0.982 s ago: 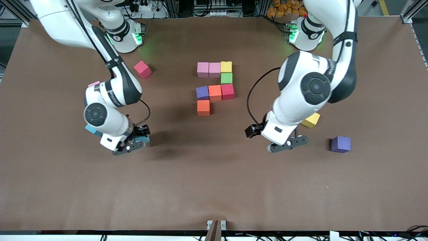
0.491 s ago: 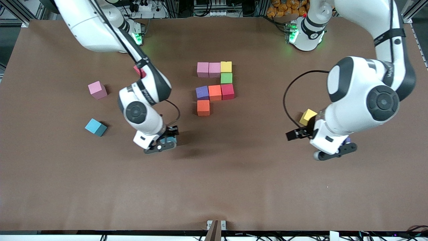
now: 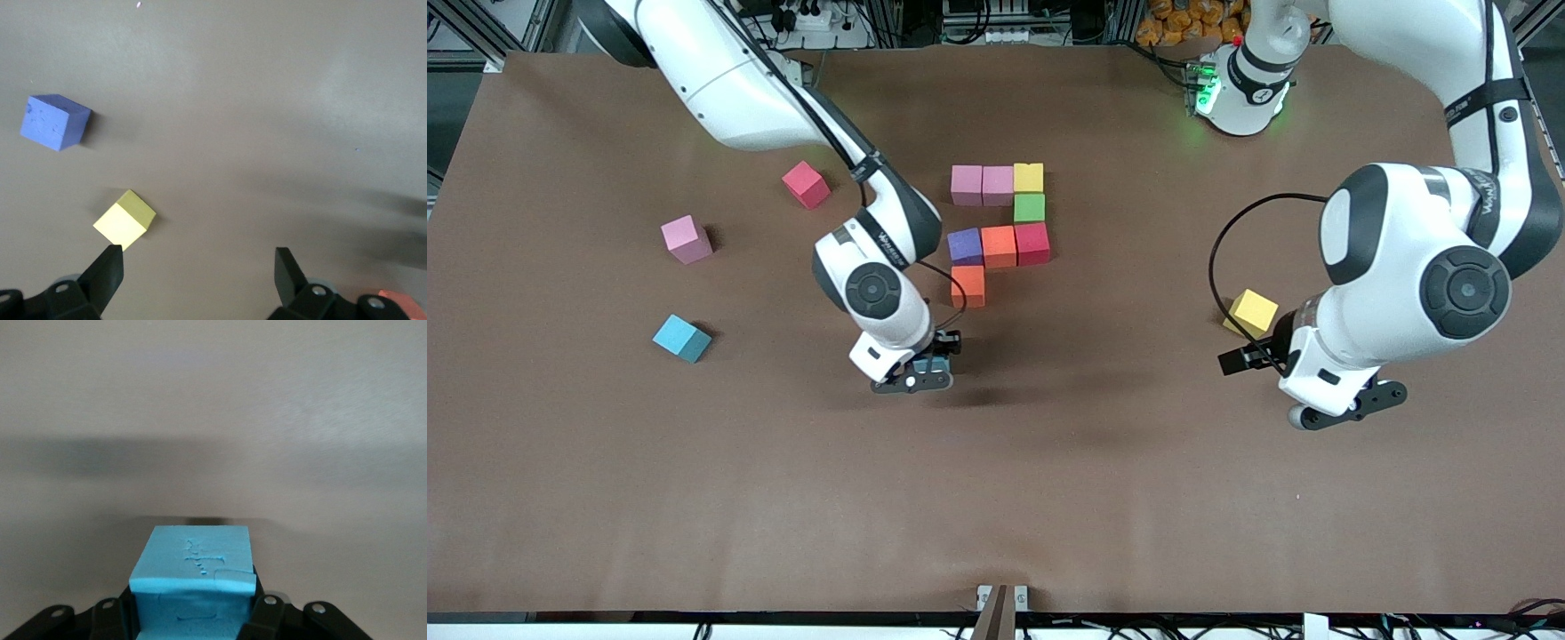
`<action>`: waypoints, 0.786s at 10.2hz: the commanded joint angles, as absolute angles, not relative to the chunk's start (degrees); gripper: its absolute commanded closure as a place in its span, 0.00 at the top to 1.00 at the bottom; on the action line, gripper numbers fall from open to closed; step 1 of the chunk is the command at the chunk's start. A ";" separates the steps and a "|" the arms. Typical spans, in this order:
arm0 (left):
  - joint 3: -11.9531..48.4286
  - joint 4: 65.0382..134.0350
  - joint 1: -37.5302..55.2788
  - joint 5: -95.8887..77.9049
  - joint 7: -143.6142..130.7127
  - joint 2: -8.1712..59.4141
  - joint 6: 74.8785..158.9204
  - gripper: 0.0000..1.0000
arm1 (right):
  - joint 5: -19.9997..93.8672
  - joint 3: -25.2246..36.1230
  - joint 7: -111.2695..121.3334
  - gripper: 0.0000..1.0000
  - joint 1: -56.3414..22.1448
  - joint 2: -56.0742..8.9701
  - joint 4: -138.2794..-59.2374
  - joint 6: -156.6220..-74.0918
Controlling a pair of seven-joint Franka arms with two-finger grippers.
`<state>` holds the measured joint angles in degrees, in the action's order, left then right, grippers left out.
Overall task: Form number 2 with 11 blocks
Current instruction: 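Place the cyan cube against orange while the left gripper grasps yellow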
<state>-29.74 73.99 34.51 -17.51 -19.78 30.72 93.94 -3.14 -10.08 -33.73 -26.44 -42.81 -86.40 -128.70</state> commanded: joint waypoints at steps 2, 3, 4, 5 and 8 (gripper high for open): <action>-29.27 74.97 31.12 -12.95 -12.51 29.44 93.08 1.00 | -0.97 -9.84 -35.86 0.00 -29.79 -44.38 -83.85 -127.53; -29.27 75.06 30.16 -12.31 -10.48 29.62 93.08 1.00 | -1.05 -9.84 -35.60 0.00 -30.66 -44.38 -83.93 -127.27; -29.18 75.58 29.02 -12.30 -9.33 29.53 93.08 1.00 | -1.14 -9.84 -35.68 0.00 -31.54 -44.47 -84.02 -127.18; -29.09 76.63 27.79 -12.30 -6.97 29.27 93.16 1.00 | -1.14 -9.76 -35.77 0.00 -31.90 -44.47 -84.28 -126.92; -29.18 80.32 26.28 -13.10 -6.14 27.78 93.78 1.00 | -1.66 -9.76 -36.21 0.00 -32.78 -44.47 -85.08 -124.02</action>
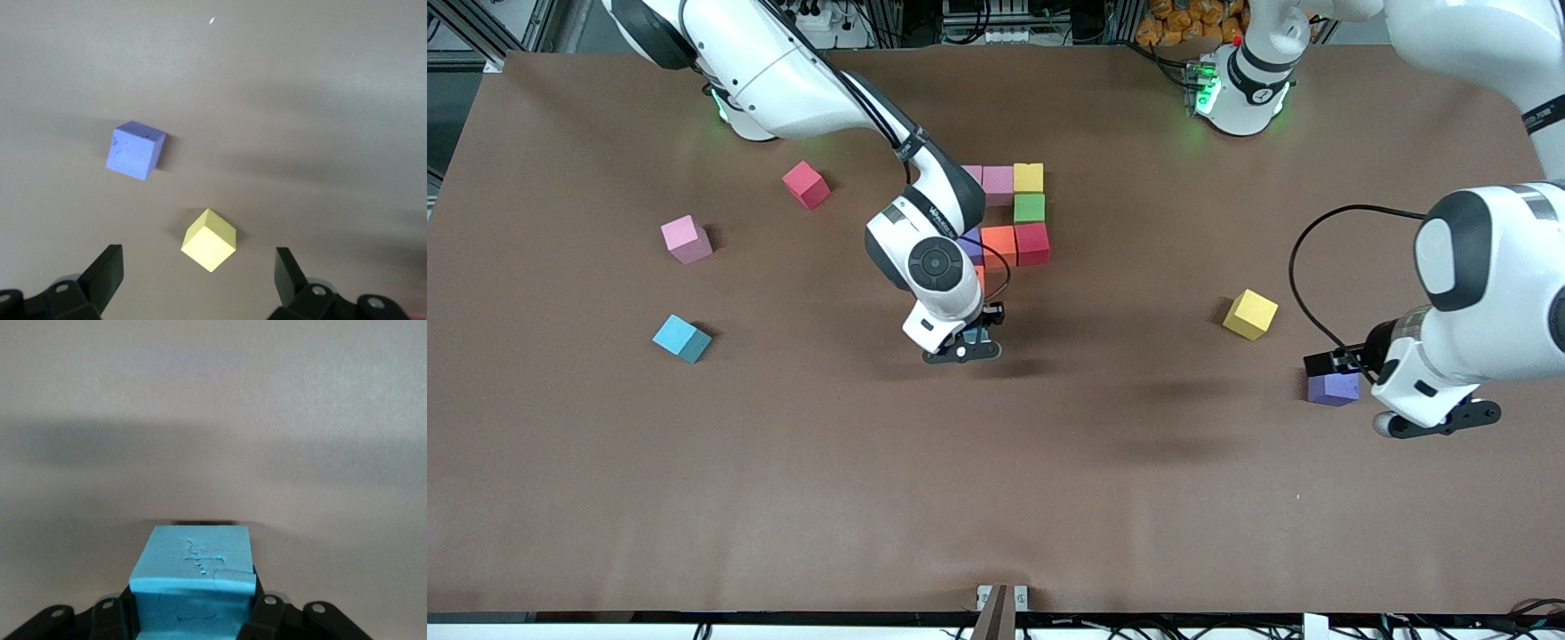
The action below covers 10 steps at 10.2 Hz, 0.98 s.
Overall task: Form number 2 with 11 blocks
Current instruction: 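Place the cyan cube against orange while the left gripper grasps yellow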
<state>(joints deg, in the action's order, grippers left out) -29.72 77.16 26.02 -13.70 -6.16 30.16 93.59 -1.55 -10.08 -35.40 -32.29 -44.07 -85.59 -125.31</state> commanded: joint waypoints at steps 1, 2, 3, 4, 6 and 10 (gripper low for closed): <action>-29.27 80.51 25.93 -13.10 -6.15 27.77 93.78 1.00 | -1.67 -9.76 -36.21 0.00 -32.78 -44.47 -85.34 -124.27; -29.18 80.42 25.06 -13.01 -5.46 27.95 93.52 1.00 | -1.76 -9.76 -36.38 0.00 -32.78 -44.56 -85.34 -124.54; -29.27 80.16 24.61 -12.57 -5.28 28.12 93.43 1.00 | -1.76 -9.76 -36.47 0.00 -32.87 -44.73 -85.34 -124.63; -29.27 79.98 24.26 -12.31 -5.53 28.39 93.34 1.00 | -1.76 -9.76 -36.47 0.00 -32.96 -44.74 -85.25 -124.80; -30.40 79.63 24.52 -11.95 -5.88 30.32 93.17 1.00 | -1.67 -9.76 -36.56 0.00 -33.05 -44.82 -85.25 -124.89; -30.41 96.26 27.94 -11.25 -15.29 22.97 101.46 1.00 | -1.67 -9.76 -36.56 0.00 -33.66 -45.26 -85.25 -125.95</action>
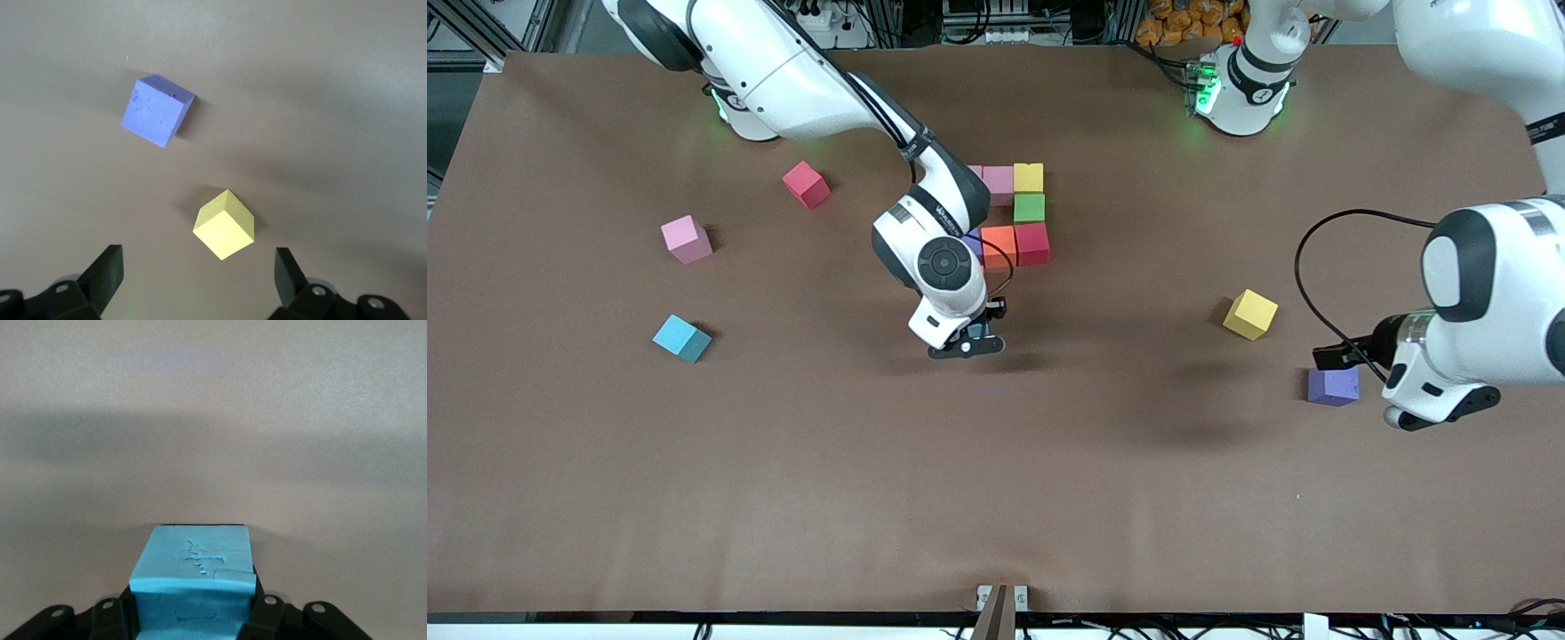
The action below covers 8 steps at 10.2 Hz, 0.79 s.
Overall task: Form number 2 with 11 blocks
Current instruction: 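Place the cyan cube against orange while the left gripper grasps yellow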
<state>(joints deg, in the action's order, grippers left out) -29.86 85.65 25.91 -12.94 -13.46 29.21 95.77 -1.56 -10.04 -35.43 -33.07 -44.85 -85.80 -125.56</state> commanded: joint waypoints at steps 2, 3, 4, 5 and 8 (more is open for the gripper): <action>-30.41 102.11 29.00 -11.16 -20.71 21.01 104.67 1.00 | -1.76 -9.67 -36.65 0.00 -33.66 -45.26 -85.34 -125.60; -30.41 104.74 30.40 -11.16 -24.92 20.66 106.42 1.00 | -1.76 -9.67 -36.65 0.00 -33.66 -45.26 -85.43 -125.42; -30.41 108.85 31.28 -11.16 -27.92 19.52 110.18 1.00 | -1.76 -9.67 -36.65 0.00 -33.66 -45.26 -85.43 -125.33; -30.32 113.59 31.72 -11.25 -29.34 17.95 115.35 1.00 | -1.76 -9.67 -36.65 0.00 -33.66 -45.18 -85.43 -125.25; -30.23 123.10 33.48 -11.34 -33.65 18.28 127.75 1.00 | -1.76 -9.67 -37.44 0.00 -33.84 -45.09 -85.43 -125.07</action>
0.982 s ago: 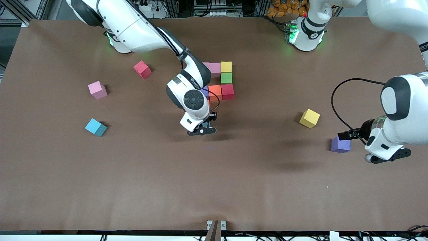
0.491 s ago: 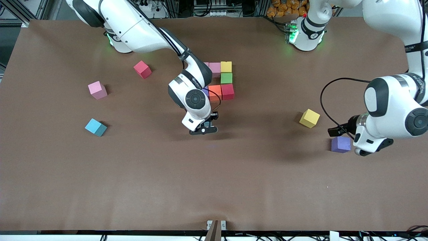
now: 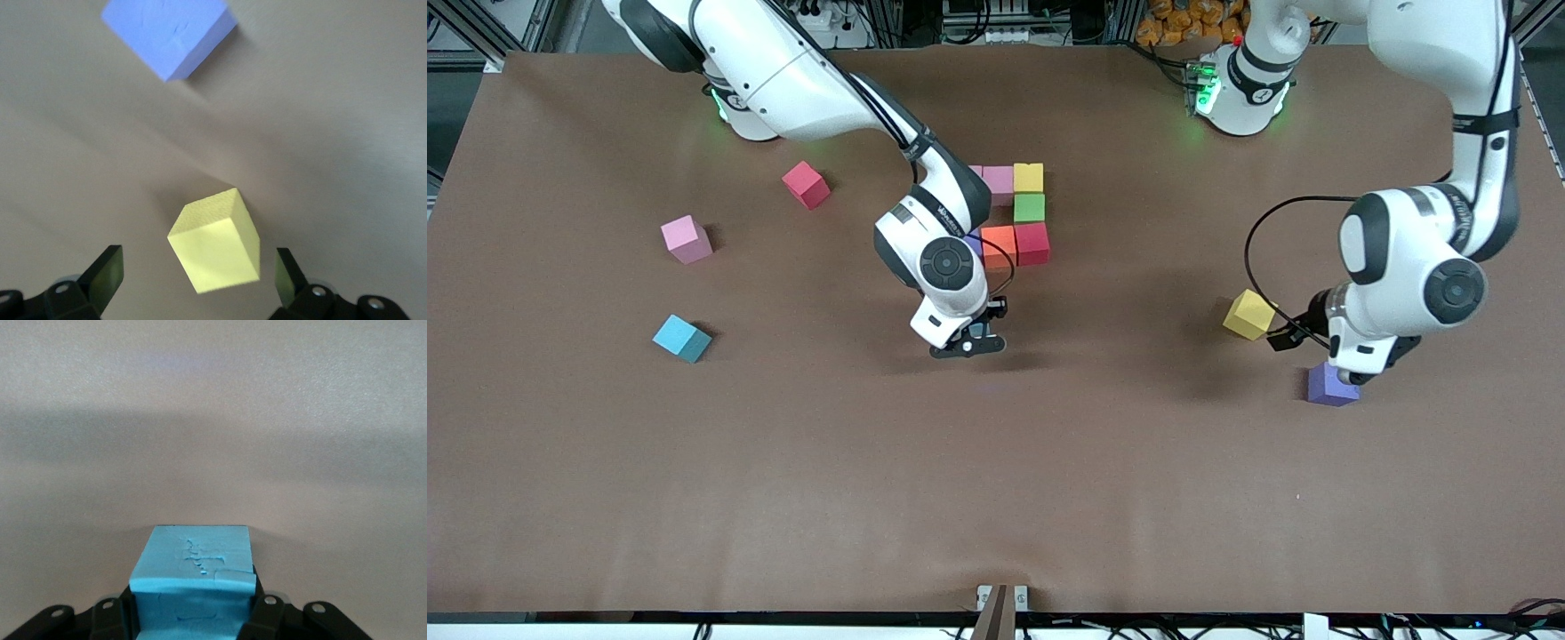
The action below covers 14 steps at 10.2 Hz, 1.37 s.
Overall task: Form number 2 with 11 blocks
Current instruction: 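Place the cyan cube against orange while the left gripper grasps yellow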
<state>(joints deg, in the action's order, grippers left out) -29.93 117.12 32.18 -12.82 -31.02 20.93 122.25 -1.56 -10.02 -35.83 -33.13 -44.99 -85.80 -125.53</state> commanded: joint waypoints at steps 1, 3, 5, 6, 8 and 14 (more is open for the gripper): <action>-30.06 125.48 34.01 -11.51 -35.49 18.37 132.06 1.00 | -1.76 -9.67 -37.44 0.00 -33.92 -45.09 -85.43 -124.89; -29.01 125.68 34.28 -11.87 -41.71 18.54 132.45 1.00 | -1.76 -9.67 -37.79 0.00 -33.93 -45.00 -85.43 -124.72; -28.74 125.51 35.59 -12.04 -45.78 19.07 132.71 1.00 | -1.76 -9.67 -37.79 0.41 -33.93 -45.00 -85.52 -124.63; -28.74 125.59 35.68 -12.22 -46.14 19.07 132.98 1.00 | -2.19 -9.41 -37.79 0.99 -34.53 -45.00 -85.52 -124.63; -28.74 126.64 35.77 -15.37 -46.06 18.64 133.68 1.00 | -2.46 -9.23 -37.79 1.00 -34.89 -44.91 -85.43 -124.63; -28.74 129.46 35.86 -15.73 -46.14 18.72 137.20 1.00 | -2.37 -9.32 -37.53 1.00 -33.84 -42.90 -85.34 -121.83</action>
<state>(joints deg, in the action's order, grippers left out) -28.60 127.84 35.50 -14.99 -45.29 20.48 136.20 -1.76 -9.25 -36.55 -34.16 -44.62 -85.09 -123.97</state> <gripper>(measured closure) 0.000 0.000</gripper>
